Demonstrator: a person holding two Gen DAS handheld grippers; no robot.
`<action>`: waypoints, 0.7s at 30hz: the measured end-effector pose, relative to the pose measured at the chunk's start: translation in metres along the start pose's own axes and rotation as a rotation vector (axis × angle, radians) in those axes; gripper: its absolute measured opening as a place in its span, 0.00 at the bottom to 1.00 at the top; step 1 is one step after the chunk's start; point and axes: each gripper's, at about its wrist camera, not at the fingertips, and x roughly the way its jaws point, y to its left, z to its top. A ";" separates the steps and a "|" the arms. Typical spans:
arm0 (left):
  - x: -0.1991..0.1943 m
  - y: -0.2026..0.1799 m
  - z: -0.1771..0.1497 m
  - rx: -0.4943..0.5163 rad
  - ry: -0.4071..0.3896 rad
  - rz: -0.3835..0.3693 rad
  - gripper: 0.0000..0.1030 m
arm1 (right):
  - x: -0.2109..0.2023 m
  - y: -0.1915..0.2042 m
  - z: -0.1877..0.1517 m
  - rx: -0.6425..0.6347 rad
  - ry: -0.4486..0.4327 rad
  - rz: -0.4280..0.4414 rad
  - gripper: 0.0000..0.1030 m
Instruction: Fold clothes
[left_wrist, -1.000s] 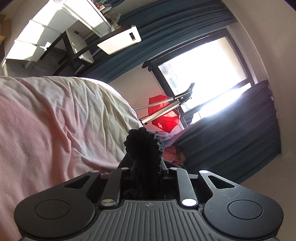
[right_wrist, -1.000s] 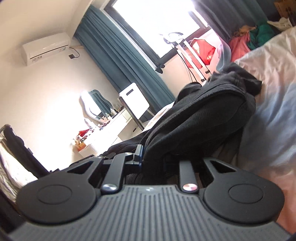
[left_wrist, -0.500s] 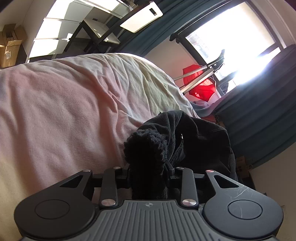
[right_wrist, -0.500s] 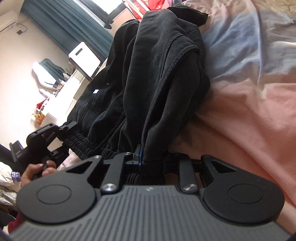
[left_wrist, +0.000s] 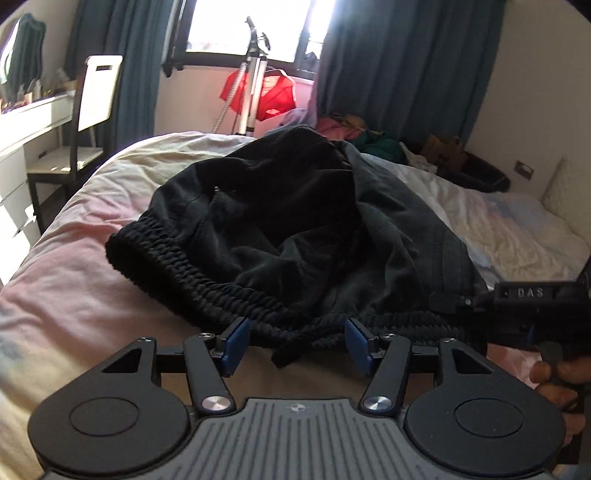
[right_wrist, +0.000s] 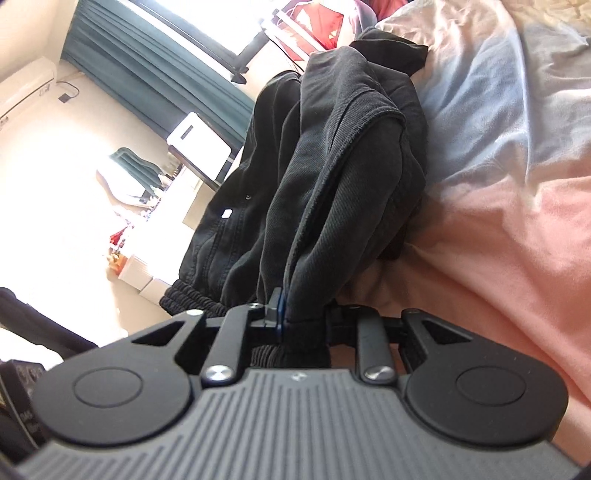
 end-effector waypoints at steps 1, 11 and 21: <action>0.006 -0.007 -0.004 0.028 0.005 0.008 0.61 | -0.002 0.000 0.002 0.008 -0.007 0.009 0.22; 0.058 -0.004 -0.023 -0.009 0.067 0.159 0.51 | -0.010 0.001 0.015 0.065 -0.065 0.068 0.22; 0.031 0.009 -0.016 -0.134 -0.060 0.211 0.07 | -0.004 0.001 0.019 0.050 -0.093 0.033 0.22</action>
